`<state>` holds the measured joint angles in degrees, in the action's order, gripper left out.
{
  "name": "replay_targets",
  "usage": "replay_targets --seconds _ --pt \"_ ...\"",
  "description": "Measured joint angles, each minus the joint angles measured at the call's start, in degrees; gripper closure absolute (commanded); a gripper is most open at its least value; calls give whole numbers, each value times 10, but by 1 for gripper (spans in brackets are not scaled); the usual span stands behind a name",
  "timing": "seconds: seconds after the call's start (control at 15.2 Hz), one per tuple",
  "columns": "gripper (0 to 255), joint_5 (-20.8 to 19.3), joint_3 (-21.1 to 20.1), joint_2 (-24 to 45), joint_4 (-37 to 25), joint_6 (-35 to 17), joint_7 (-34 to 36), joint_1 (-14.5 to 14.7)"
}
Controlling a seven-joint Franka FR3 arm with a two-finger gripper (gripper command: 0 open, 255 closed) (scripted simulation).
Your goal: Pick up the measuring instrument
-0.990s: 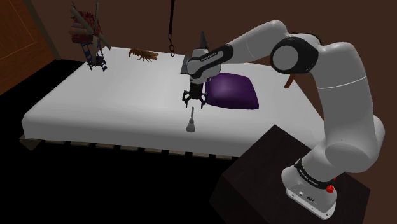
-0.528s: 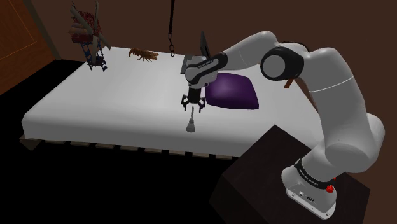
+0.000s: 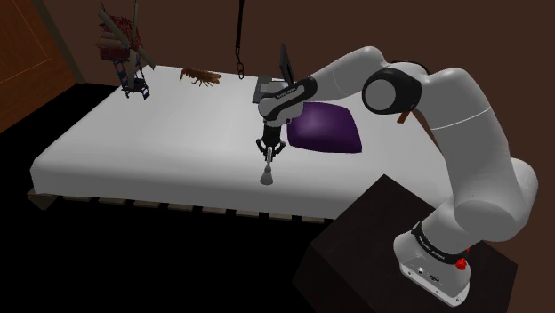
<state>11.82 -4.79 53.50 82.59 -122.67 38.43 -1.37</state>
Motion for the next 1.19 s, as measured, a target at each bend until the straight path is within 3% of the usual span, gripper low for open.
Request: replay_targets --seconds 1.19 --pt "255 -1 0 -67 21 45 10 -2"
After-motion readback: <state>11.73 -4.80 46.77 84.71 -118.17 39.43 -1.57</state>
